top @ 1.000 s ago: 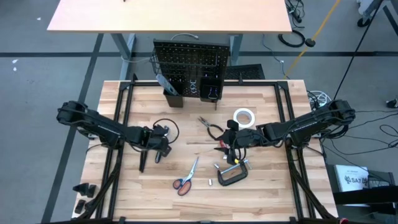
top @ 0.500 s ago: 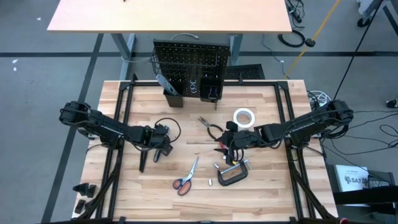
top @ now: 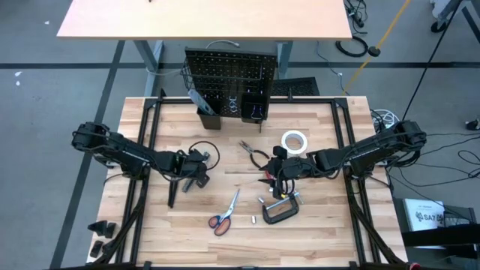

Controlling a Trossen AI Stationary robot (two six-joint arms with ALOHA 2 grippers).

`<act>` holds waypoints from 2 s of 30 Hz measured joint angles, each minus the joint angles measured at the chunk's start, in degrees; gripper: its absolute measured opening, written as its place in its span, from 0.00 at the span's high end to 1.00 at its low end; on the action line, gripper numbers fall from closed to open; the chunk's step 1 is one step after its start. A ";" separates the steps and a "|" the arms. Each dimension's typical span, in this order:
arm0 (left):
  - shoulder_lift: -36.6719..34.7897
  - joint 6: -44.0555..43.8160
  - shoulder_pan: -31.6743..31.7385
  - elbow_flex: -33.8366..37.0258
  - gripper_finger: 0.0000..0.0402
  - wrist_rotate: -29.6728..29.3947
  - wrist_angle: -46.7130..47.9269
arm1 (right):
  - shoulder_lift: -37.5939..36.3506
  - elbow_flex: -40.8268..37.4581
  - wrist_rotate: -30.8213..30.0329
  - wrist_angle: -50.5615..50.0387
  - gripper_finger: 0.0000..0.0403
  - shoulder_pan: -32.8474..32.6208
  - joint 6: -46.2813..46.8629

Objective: Hang tools onto peg board
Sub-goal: Put the black ratchet wrench into the left black bin on the peg board

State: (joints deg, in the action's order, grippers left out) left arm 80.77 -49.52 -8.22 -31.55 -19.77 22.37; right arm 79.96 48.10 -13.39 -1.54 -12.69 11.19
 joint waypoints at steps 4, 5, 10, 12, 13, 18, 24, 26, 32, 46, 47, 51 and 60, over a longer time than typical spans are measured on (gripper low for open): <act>-0.07 1.16 -0.04 -0.04 0.96 0.17 -0.11 | 0.00 0.00 0.00 0.00 0.55 0.00 0.03; -0.08 1.71 -0.04 -0.04 0.96 0.19 -0.11 | 0.00 0.00 0.00 0.00 0.55 0.00 0.03; -0.09 2.32 -0.06 -0.04 0.96 -0.24 -0.11 | 0.00 0.00 0.00 0.00 0.55 0.00 -0.03; -0.31 2.60 -0.06 -0.02 0.96 -0.57 -0.20 | 0.00 0.00 0.00 0.00 0.55 0.00 -0.03; -0.48 3.38 -0.06 0.04 0.96 -0.87 -0.50 | 0.00 0.00 0.00 0.00 0.55 0.00 -0.03; -2.92 6.98 -0.41 -1.72 0.96 -1.55 -2.52 | 0.00 0.00 -0.02 0.00 0.55 0.00 -0.05; -7.58 11.65 -2.59 -4.04 0.96 -5.70 -5.45 | 0.00 0.00 -0.02 0.00 0.55 0.00 -0.08; -9.51 15.22 -3.94 -4.13 0.96 -7.97 -9.54 | 0.00 0.00 -0.02 0.00 0.55 0.00 -0.08; -12.39 33.18 -10.32 -3.17 0.96 -8.37 -32.04 | -0.02 0.02 -0.02 3.58 0.55 0.00 -0.19; -3.97 42.41 -11.93 -1.88 0.96 3.30 -61.07 | -0.04 0.09 2.64 24.80 0.92 -3.72 -7.66; -3.63 42.57 -11.83 -1.88 0.96 3.49 -62.23 | -0.04 0.09 2.62 24.78 0.96 -3.77 -7.88; -3.13 42.63 -11.62 -1.88 0.96 5.21 -65.02 | -0.04 0.09 2.69 24.25 0.99 -3.89 -8.03; -1.27 42.11 -10.90 -2.52 0.96 6.73 -67.43 | 0.96 0.07 3.12 27.47 1.00 -3.89 -8.01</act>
State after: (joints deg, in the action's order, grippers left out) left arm 79.50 -7.41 -19.12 -34.07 -13.04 -45.06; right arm 80.93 48.16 -10.27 25.93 -16.58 3.19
